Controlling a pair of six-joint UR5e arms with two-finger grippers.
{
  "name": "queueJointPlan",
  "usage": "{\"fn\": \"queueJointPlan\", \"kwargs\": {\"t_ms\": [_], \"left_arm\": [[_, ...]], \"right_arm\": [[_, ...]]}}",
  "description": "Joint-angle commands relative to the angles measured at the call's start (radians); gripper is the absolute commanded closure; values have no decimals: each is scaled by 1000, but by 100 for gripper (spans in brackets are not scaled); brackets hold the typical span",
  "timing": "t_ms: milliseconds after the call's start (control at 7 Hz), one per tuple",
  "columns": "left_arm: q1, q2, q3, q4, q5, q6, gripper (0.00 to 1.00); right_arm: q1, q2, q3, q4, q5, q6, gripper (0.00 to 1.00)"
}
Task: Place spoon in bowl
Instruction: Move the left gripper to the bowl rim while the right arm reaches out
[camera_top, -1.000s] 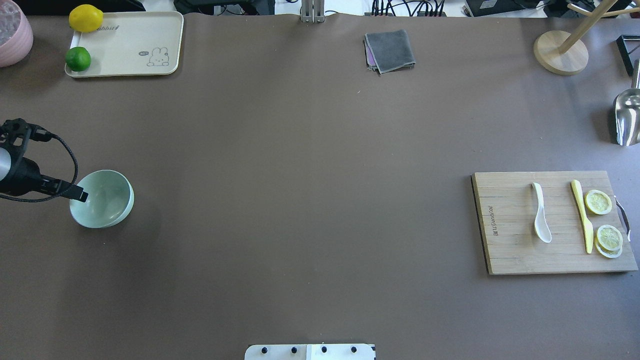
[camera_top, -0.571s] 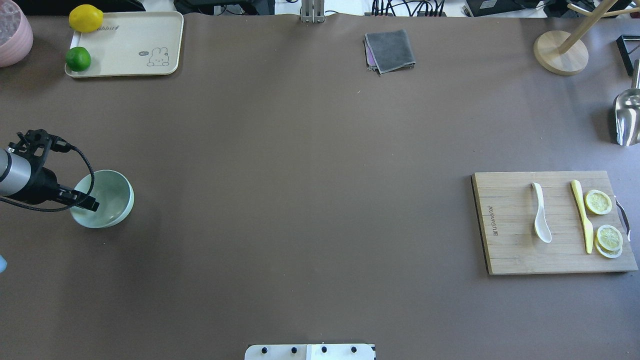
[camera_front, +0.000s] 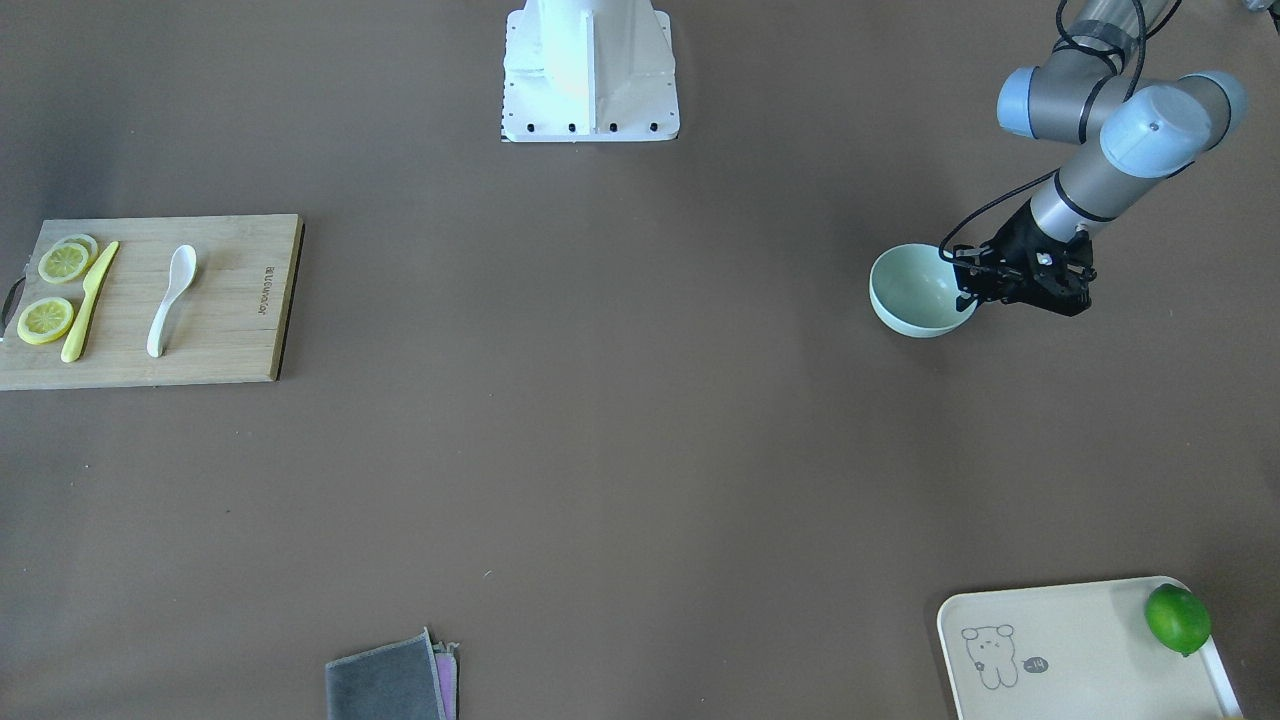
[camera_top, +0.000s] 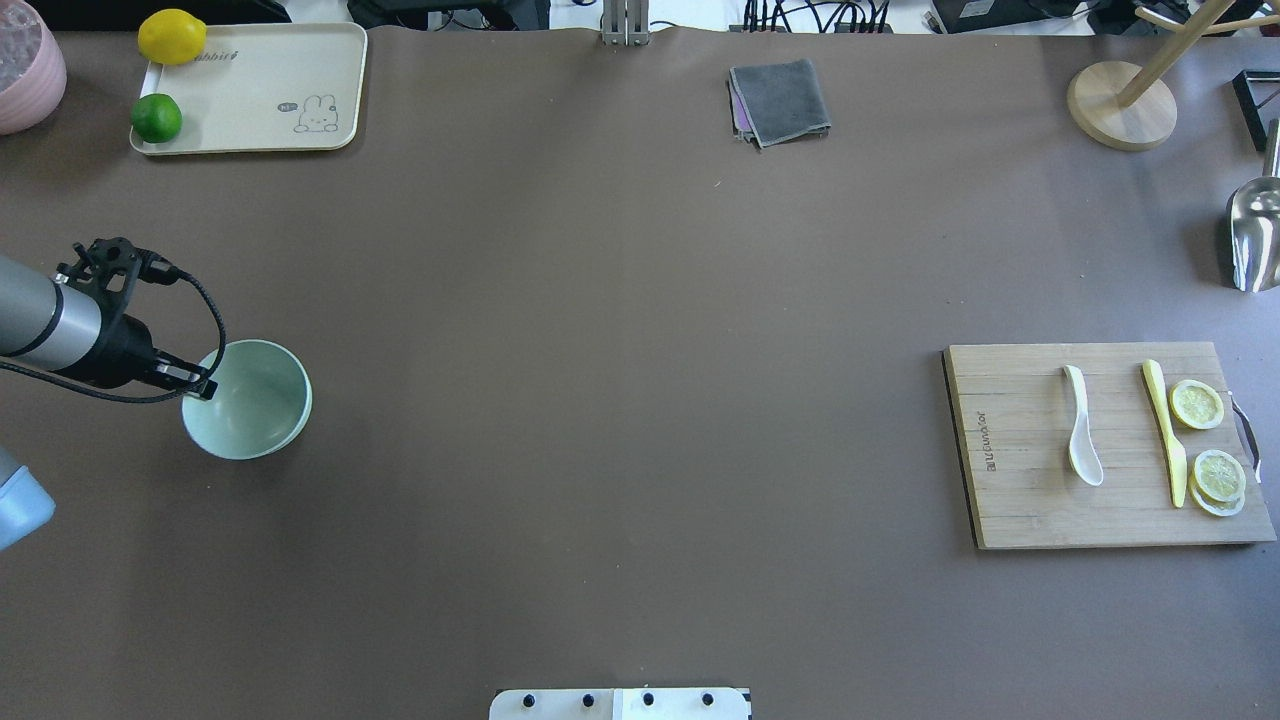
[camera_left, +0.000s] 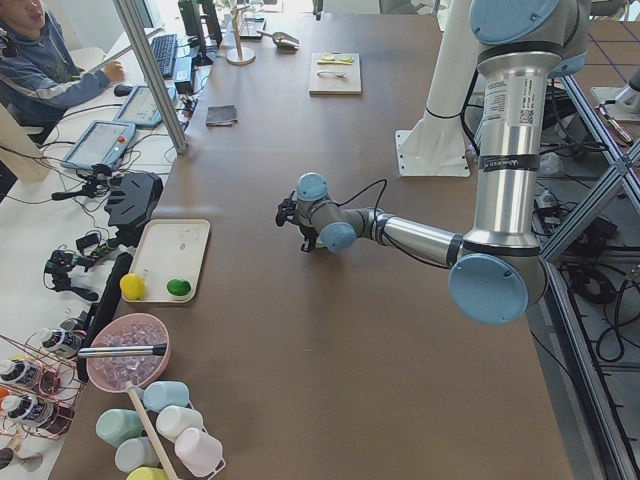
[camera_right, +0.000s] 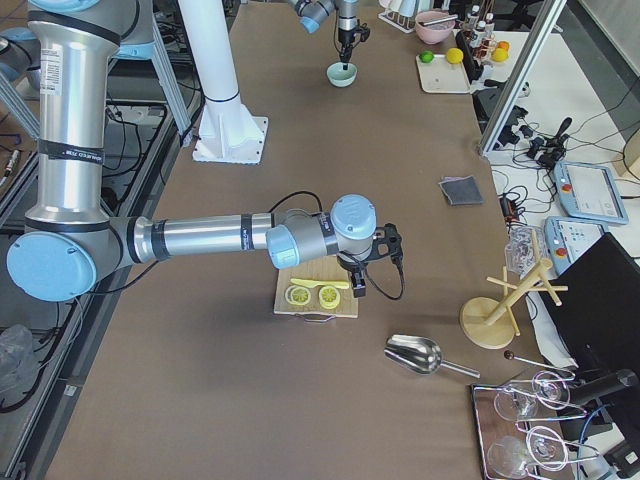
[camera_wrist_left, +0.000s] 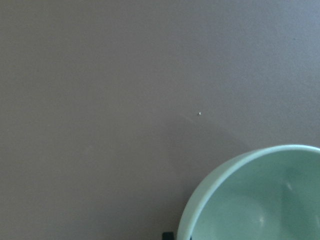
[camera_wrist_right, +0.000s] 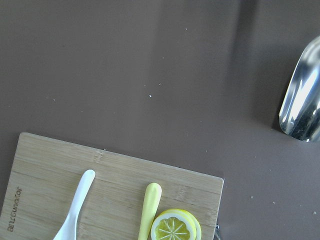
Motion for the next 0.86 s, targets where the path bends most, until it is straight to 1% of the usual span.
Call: {"fn": "queueJointPlan", "kwargs": {"t_ms": [0,143,286,429,571,714], "left_arm": [[9,-230,-67,294,19,-178,100],[85,-319,-78,381,44,-272,100],[148,-398,-74,427,105,-344,100],[229,-473,-60,462,145,-424,100],[281,-557,-9,466,194,-492,100],[312,-626,60,464,222,-529,100]], "right_arm": [[-77,47,11,5,-7,201,5],[-132,59,18,31,-14,332,6],[-185,65,19,60,-17,459,8],[-246,67,26,106,-64,584,10],[-321,64,29,147,-113,712,10],[-392,61,19,152,-147,759,11]]}}
